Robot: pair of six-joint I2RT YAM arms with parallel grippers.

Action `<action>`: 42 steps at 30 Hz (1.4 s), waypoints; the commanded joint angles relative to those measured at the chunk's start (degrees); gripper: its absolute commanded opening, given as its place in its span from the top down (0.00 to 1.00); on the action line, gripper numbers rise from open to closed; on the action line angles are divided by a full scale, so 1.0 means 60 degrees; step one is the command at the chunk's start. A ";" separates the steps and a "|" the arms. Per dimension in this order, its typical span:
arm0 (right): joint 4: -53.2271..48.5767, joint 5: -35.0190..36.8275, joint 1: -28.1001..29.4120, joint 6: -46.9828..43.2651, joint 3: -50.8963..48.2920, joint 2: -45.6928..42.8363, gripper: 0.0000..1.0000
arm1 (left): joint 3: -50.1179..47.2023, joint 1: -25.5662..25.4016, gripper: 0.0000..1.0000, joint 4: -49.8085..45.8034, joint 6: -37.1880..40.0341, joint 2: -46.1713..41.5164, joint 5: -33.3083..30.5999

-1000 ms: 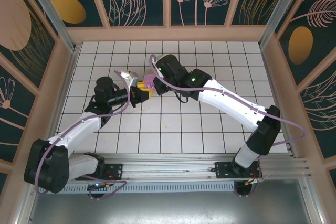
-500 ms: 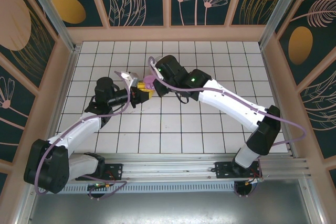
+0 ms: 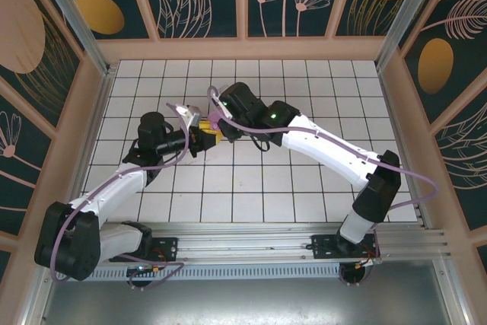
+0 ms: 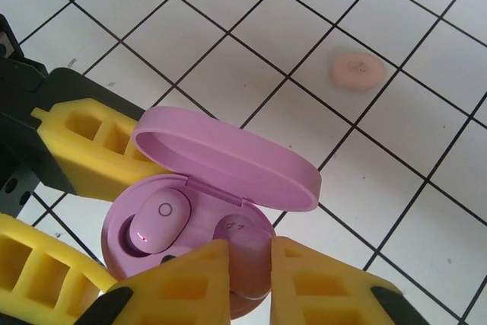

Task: Insert wireless bluetooth earbuds into charging case

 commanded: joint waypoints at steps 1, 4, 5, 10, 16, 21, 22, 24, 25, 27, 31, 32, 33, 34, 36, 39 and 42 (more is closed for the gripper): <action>-0.0566 -0.0283 0.0186 -0.0132 0.0316 0.0158 0.81 | 0.0124 -0.0048 0.88 0.0510 -0.0111 -0.0095 0.0010; -0.0587 -0.0265 0.0190 -0.0142 0.0373 0.0148 0.79 | 0.0131 -0.0042 0.88 0.0511 -0.0134 -0.0081 -0.0003; -0.0591 -0.0283 0.0194 -0.0142 0.0389 0.0154 0.79 | 0.0123 -0.0038 0.88 0.0511 -0.0140 -0.0083 0.0009; -0.0486 -0.0339 0.0189 -0.0116 0.0416 0.0112 0.78 | 0.0093 -0.0048 0.88 0.0497 -0.0141 -0.0096 -0.0013; -0.0475 -0.0400 0.0187 -0.0084 0.0532 0.0114 0.78 | 0.0080 -0.0041 0.88 0.0492 -0.0170 -0.0111 -0.0021; -0.0492 -0.0415 0.0186 -0.0010 0.0650 0.0058 0.77 | 0.0066 -0.0041 0.88 0.0482 -0.0156 -0.0125 -0.0014; -0.0481 -0.0415 0.0186 0.0007 0.0660 0.0029 0.77 | 0.0066 -0.0041 0.88 0.0482 -0.0155 -0.0124 -0.0018; -0.0458 -0.0422 0.0194 0.0027 0.0666 -0.0030 0.76 | 0.0066 -0.0043 0.88 0.0496 -0.0171 -0.0117 -0.0020; -0.0439 -0.0415 0.0183 0.0034 0.0675 -0.0059 0.76 | 0.0066 -0.0048 0.88 0.0497 -0.0184 -0.0125 -0.0019; -0.0421 -0.0426 0.0186 0.0056 0.0689 -0.0113 0.76 | 0.0060 -0.0040 0.88 0.0496 -0.0185 -0.0132 -0.0013; -0.0404 -0.0423 0.0177 0.0093 0.0647 -0.0152 0.75 | 0.0052 -0.0057 0.88 0.0500 -0.0199 -0.0176 -0.0002; -0.0404 -0.0377 0.0183 0.0107 0.0603 -0.0149 0.75 | 0.0054 -0.0041 0.88 0.0496 -0.0199 -0.0184 -0.0009; -0.0406 -0.0346 0.0160 0.0129 0.0571 -0.0145 0.75 | 0.0058 -0.0054 0.88 0.0483 -0.0199 -0.0194 0.0002; -0.0425 -0.0301 0.0143 0.0136 0.0544 -0.0106 0.75 | 0.0050 -0.0057 0.88 0.0482 -0.0199 -0.0211 -0.0009; -0.0471 -0.0254 0.0078 0.0175 0.0471 -0.0078 0.75 | 0.0033 -0.0068 0.88 0.0482 -0.0214 -0.0227 -0.0005; -0.0493 -0.0302 0.0023 0.0260 0.0476 -0.0071 0.75 | 0.0020 -0.0057 0.88 0.0464 -0.0203 -0.0258 -0.0020; -0.0397 -0.0518 -0.0035 0.0325 0.0539 -0.0199 0.75 | 0.0014 -0.0062 0.88 0.0438 -0.0199 -0.0256 -0.0013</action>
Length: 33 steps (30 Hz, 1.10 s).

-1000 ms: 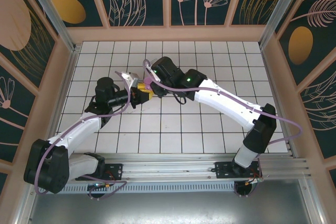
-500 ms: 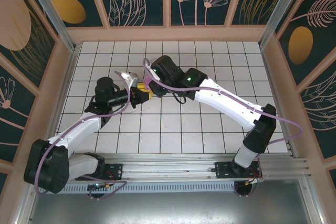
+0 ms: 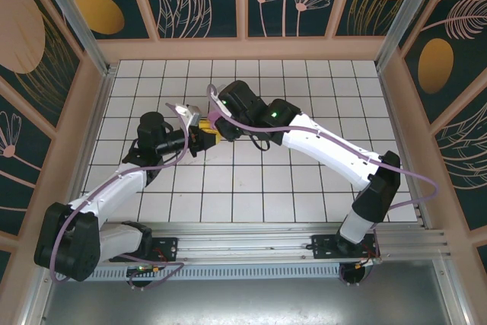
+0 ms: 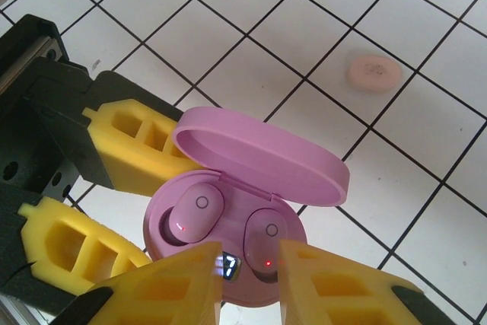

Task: Insert wireless bluetooth earbuds into charging case

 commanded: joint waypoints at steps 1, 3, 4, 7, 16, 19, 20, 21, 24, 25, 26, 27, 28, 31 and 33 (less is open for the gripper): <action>-0.0020 -0.0289 -0.0086 0.0231 0.0139 -0.0285 0.75 | 0.0007 -0.0054 0.88 0.0372 -0.0105 -0.0206 -0.0016; 0.0083 -0.0493 -0.0142 0.0282 0.0172 -0.0446 0.75 | 0.0015 -0.0049 0.88 0.0391 -0.0094 -0.0228 -0.0003; 0.0161 -0.0625 -0.0188 0.0325 0.0175 -0.0571 0.75 | 0.0022 -0.0057 0.88 0.0396 -0.0065 -0.0220 0.0030; 0.0465 -0.0999 -0.0456 0.0476 0.0134 -0.0949 0.76 | 0.0036 -0.0045 0.88 0.0431 0.0022 -0.0234 0.0126; 0.2032 -0.3511 -0.1829 0.1303 -0.0862 -0.1553 0.86 | 0.0036 -0.0085 0.87 0.0707 0.0152 -0.0269 0.0975; 0.2189 -0.4038 -0.1947 0.1356 -0.0808 -0.1320 0.86 | 0.0052 -0.0150 0.86 0.0724 0.0310 -0.0364 0.1254; 0.2209 -0.4303 -0.1966 0.1370 -0.0785 -0.1213 0.85 | 0.0063 -0.0166 0.86 0.0689 0.0374 -0.0406 0.1327; 0.2209 -0.4503 -0.1981 0.1376 -0.0750 -0.1104 0.85 | 0.0093 -0.0166 0.86 0.0634 0.0423 -0.0437 0.1357; 0.2065 -0.5105 -0.2000 0.1402 -0.0674 -0.0814 0.84 | 0.0245 -0.0166 0.86 0.0329 0.0583 -0.0538 0.1258; 0.1986 -0.5278 -0.1996 0.1412 -0.0683 -0.0768 0.84 | 0.0285 -0.0168 0.87 0.0259 0.0584 -0.0584 0.1151; 0.1901 -0.5420 -0.1996 0.1406 -0.0734 -0.0762 0.86 | 0.0300 -0.0170 0.87 0.0230 0.0570 -0.0634 0.1078; 0.1846 -0.5521 -0.1996 0.1410 -0.0810 -0.0804 0.88 | 0.0315 -0.0168 0.87 0.0239 0.0568 -0.0666 0.1047; 0.1830 -0.5565 -0.1996 0.1432 -0.0963 -0.0904 0.91 | 0.0300 -0.0171 0.87 0.0255 0.0540 -0.0709 0.1001; 0.2038 -0.5613 -0.1996 0.1557 -0.1618 -0.1496 0.93 | 0.0348 -0.0166 0.87 0.0284 0.0478 -0.0720 0.0937; 0.2267 -0.5557 -0.2011 0.1693 -0.2106 -0.1984 0.93 | 0.0410 -0.0167 0.87 0.0305 0.0438 -0.0649 0.0976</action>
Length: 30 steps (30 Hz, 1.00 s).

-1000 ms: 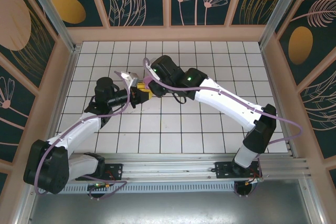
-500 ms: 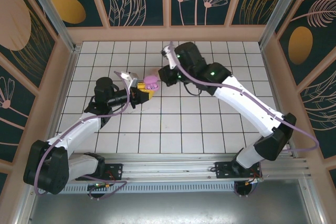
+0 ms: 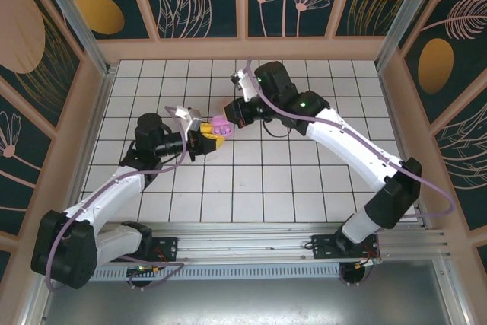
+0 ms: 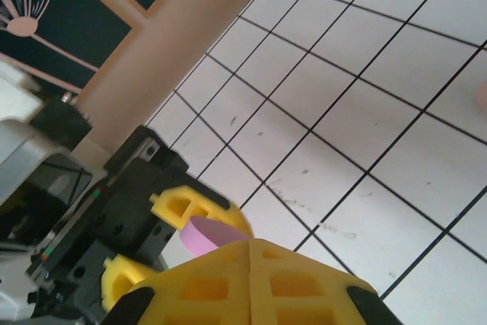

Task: Insert wireless bluetooth earbuds into charging case

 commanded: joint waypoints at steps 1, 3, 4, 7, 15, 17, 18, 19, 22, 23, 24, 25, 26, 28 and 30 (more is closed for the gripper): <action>0.0133 -0.0344 -0.0032 0.0301 -0.0798 -0.0960 0.93 | 0.0431 -0.0038 0.87 0.0476 0.0103 -0.0115 0.0067; 0.0418 -0.0415 -0.0114 0.0501 -0.1278 -0.1393 0.93 | 0.0491 -0.0045 0.88 0.0597 0.0006 -0.0049 0.0131; 0.0611 -0.0503 -0.0176 0.0639 -0.1523 -0.1607 0.94 | 0.0521 -0.0041 0.87 0.0670 -0.0036 -0.0019 0.0179; 0.1202 -0.0676 -0.0376 0.1152 -0.2108 -0.2116 0.94 | 0.0599 -0.0038 0.88 0.0811 -0.0128 0.0041 0.0239; 0.3284 -0.1436 -0.0821 0.3183 -0.3366 -0.2762 0.53 | 0.0671 -0.0038 0.87 0.0847 -0.0165 -0.0027 0.0311; 0.3916 -0.1733 -0.0824 0.3694 -0.3641 -0.2766 0.45 | 0.0674 -0.0029 0.87 0.0834 -0.0180 -0.0043 0.0344; 0.4262 -0.1922 -0.0826 0.3970 -0.3783 -0.2734 0.42 | 0.0674 -0.0047 0.87 0.0816 -0.0194 -0.0061 0.0340; 0.4569 -0.2118 -0.0824 0.4241 -0.3901 -0.2667 0.39 | 0.0679 -0.0038 0.87 0.0815 -0.0194 -0.0072 0.0355; 0.5171 -0.2553 -0.0826 0.4792 -0.4124 -0.2469 0.37 | 0.0673 -0.0038 0.87 0.0811 -0.0209 -0.0133 0.0355; 0.5282 -0.2620 -0.0819 0.4908 -0.4161 -0.2408 0.37 | 0.0679 -0.0038 0.87 0.0803 -0.0209 -0.0138 0.0364; 0.5386 -0.2702 -0.0813 0.5037 -0.4206 -0.2339 0.37 | 0.0696 -0.0046 0.87 0.0805 -0.0209 -0.0149 0.0359; 0.5470 -0.2763 -0.0815 0.5147 -0.4247 -0.2278 0.37 | 0.0689 -0.0038 0.87 0.0807 -0.0209 -0.0149 0.0356; 0.5523 -0.2833 -0.0820 0.5233 -0.4274 -0.2219 0.36 | 0.0699 -0.0045 0.87 0.0814 -0.0209 -0.0149 0.0356; 0.5657 -0.3006 -0.0809 0.5412 -0.4309 -0.2097 0.36 | 0.0728 -0.0046 0.87 0.0815 -0.0209 -0.0136 0.0362; 0.5566 -0.3010 -0.0795 0.5472 -0.4284 -0.1980 0.36 | 0.0776 -0.0038 0.87 0.0815 -0.0195 -0.0107 0.0370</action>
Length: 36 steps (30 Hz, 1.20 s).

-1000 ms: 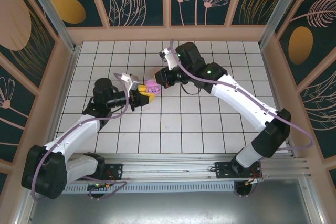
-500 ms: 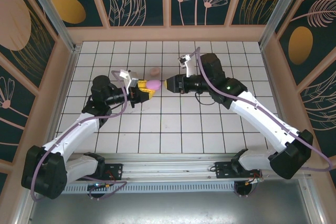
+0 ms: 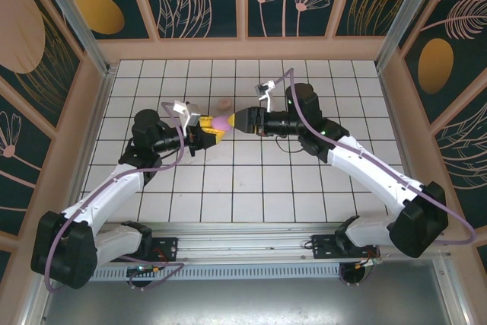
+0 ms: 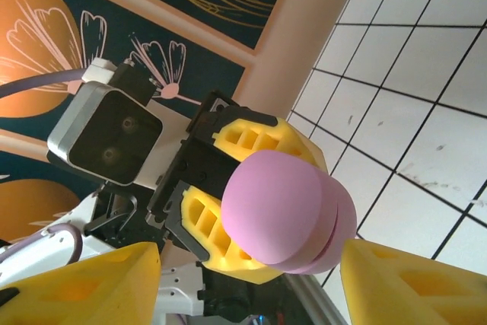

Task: Insert wireless bluetooth earbuds into charging case

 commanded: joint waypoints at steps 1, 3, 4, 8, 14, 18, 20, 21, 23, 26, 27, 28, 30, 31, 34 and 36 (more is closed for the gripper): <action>0.0496 -0.0388 -0.0004 0.0464 -0.0059 0.0184 0.36 | 0.0361 -0.0033 0.87 0.0397 -0.0074 -0.0101 0.0275; 0.0091 -0.0162 -0.0011 0.0348 0.0034 0.0246 0.36 | 0.0394 -0.0031 0.87 0.0400 -0.0059 -0.0072 0.0277; -0.0066 -0.0059 0.0000 0.0316 0.0066 0.0275 0.36 | 0.0408 -0.0031 0.87 0.0409 -0.0060 -0.0063 0.0279; 0.0030 -0.0150 -0.0004 0.0496 0.0097 0.0489 0.36 | 0.0452 -0.0033 0.87 0.0508 -0.0129 0.0030 0.0351; 0.1506 -0.0892 0.0023 0.1372 0.0020 0.0953 0.41 | 0.0479 -0.0044 0.89 0.0576 -0.0254 0.0231 0.0426; 0.2210 -0.1233 0.0011 0.1865 -0.0026 0.1192 0.56 | 0.0510 -0.0032 0.87 0.0385 -0.0200 0.0283 0.0308; 0.2471 -0.1314 -0.0041 0.2103 -0.0115 0.1234 0.69 | 0.0489 -0.0033 0.83 0.0184 -0.0089 0.0234 0.0214; 0.2584 -0.1316 -0.0073 0.2240 -0.0176 0.1257 0.75 | 0.0465 -0.0031 0.78 0.0075 0.0007 0.0217 0.0177; 0.2855 -0.1329 -0.0186 0.2522 -0.0317 0.1272 0.82 | 0.0439 -0.0033 0.67 -0.0092 0.0135 0.0160 0.0142; 0.3276 -0.1297 -0.0416 0.2918 -0.0536 0.1330 0.85 | 0.0423 -0.0031 0.49 -0.0348 0.0245 0.0123 0.0106; 0.3396 -0.1278 -0.0526 0.3046 -0.0569 0.1353 0.85 | 0.0402 -0.0042 0.43 -0.0449 0.0284 0.0094 0.0062; 0.3496 -0.1260 -0.0627 0.3133 -0.0604 0.1385 0.86 | 0.0383 -0.0034 0.37 -0.0540 0.0309 0.0054 -0.0017; 0.3564 -0.1201 -0.0876 0.3276 -0.0564 0.1470 0.86 | 0.0317 -0.0032 0.25 -0.0776 0.0433 -0.0093 -0.0291; 0.3516 -0.1166 -0.0992 0.3274 -0.0492 0.1510 0.86 | 0.0277 -0.0031 0.19 -0.0844 0.0470 -0.0200 -0.0433; 0.2975 -0.0908 -0.1229 0.3027 -0.0214 0.1685 0.86 | 0.0033 -0.0030 0.02 -0.0990 0.0577 -0.0615 -0.1211; 0.2238 -0.0541 -0.1726 0.2479 0.0076 0.1921 0.86 | -0.0120 -0.0035 0.01 -0.1143 0.0602 -0.0889 -0.1922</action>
